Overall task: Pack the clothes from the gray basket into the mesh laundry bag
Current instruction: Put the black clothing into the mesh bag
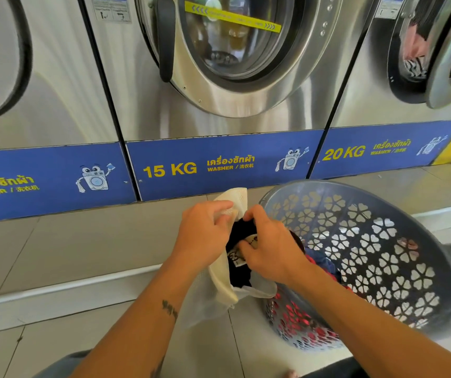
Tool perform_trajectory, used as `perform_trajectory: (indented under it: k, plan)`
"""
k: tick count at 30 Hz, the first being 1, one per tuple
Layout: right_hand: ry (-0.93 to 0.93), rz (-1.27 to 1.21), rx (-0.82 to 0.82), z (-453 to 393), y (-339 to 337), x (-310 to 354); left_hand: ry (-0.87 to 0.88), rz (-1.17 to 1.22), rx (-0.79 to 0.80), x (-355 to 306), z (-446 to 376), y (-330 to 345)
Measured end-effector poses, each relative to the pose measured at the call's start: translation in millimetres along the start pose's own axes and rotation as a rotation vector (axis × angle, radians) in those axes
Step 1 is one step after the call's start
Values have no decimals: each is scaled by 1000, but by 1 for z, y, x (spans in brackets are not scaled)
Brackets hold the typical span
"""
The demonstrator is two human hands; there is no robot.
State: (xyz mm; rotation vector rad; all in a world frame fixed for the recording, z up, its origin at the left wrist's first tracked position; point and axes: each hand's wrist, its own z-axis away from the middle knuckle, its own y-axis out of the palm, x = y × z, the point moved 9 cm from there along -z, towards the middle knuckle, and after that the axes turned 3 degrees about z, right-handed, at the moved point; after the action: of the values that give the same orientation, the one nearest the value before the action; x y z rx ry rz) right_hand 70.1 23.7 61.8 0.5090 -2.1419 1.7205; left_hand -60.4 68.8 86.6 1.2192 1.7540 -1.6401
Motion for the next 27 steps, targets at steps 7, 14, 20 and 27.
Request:
perform_trajectory:
  k: [7, 14, 20, 27]
  plan:
    - [-73, -270, 417, 12, 76, 12, -78, 146, -68, 4, 0, -17]
    - [-135, 332, 736, 28, 129, -11, -117, 93, -38, 12, 7, -16]
    - [-349, 591, 304, 18, 82, 32, -92, 105, -96, 14, 4, -30]
    - [-274, 893, 177, 6, 76, 15, -64, 120, -111, 16, 4, -36]
